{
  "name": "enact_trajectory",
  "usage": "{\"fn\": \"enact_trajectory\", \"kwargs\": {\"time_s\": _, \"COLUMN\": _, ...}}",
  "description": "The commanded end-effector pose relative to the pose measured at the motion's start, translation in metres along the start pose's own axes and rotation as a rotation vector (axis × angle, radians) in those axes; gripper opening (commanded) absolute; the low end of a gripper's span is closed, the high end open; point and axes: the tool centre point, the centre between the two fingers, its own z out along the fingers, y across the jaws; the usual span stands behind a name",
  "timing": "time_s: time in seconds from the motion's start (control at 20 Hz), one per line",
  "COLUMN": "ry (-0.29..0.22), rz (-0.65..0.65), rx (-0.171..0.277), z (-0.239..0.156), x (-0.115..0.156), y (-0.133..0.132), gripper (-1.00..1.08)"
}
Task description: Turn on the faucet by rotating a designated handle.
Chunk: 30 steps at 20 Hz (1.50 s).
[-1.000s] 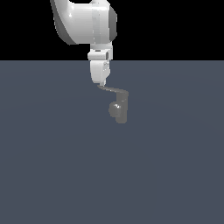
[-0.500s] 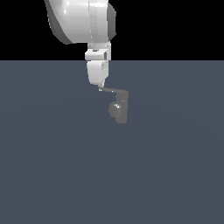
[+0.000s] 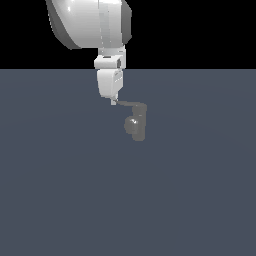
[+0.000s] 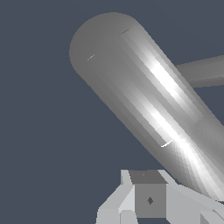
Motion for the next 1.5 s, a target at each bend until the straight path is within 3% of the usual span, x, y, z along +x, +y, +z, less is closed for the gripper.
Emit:
{"fn": "enact_trajectory", "kwargs": {"time_s": 0.0, "ry": 0.003, "rz": 0.007, "rx": -0.004, "z": 0.001, "x": 0.009, "y": 0.007, "gripper": -1.0}}
{"fn": "enact_trajectory", "kwargs": {"time_s": 1.0, "ry": 0.002, "rz": 0.005, "rx": -0.006, "z": 0.001, "x": 0.039, "y": 0.058, "gripper": -1.0}}
{"fn": "enact_trajectory", "kwargs": {"time_s": 1.1, "ry": -0.001, "rz": -0.004, "rx": -0.003, "z": -0.001, "x": 0.032, "y": 0.055, "gripper": -1.0}}
{"fn": "enact_trajectory", "kwargs": {"time_s": 1.45, "ry": 0.0, "rz": 0.0, "rx": -0.005, "z": 0.0, "x": 0.074, "y": 0.064, "gripper": -1.0}}
